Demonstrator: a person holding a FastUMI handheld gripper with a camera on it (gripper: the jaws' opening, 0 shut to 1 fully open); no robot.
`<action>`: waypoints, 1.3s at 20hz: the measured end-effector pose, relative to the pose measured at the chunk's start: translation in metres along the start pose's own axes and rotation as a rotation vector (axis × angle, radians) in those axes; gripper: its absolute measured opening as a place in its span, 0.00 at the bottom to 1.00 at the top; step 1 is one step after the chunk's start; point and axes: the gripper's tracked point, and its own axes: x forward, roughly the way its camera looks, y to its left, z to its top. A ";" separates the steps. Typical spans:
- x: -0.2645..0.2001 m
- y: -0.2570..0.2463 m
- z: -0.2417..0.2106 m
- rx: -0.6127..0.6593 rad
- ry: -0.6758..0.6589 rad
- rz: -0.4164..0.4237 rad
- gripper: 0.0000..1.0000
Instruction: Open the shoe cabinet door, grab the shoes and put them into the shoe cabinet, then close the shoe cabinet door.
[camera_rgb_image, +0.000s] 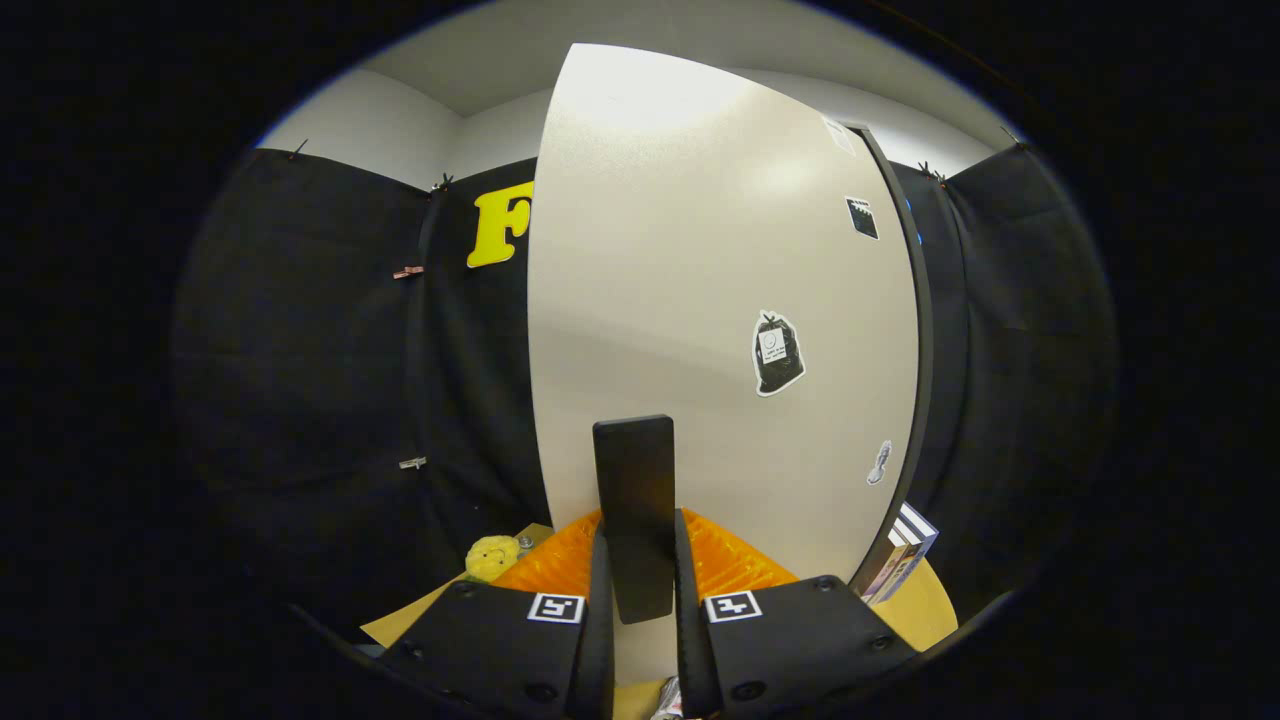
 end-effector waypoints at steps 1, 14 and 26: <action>-0.005 -0.005 0.001 0.000 0.002 0.012 0.29; -0.088 -0.082 0.005 -0.019 -0.009 -0.005 0.28; -0.129 -0.178 0.013 0.020 -0.040 -0.225 0.23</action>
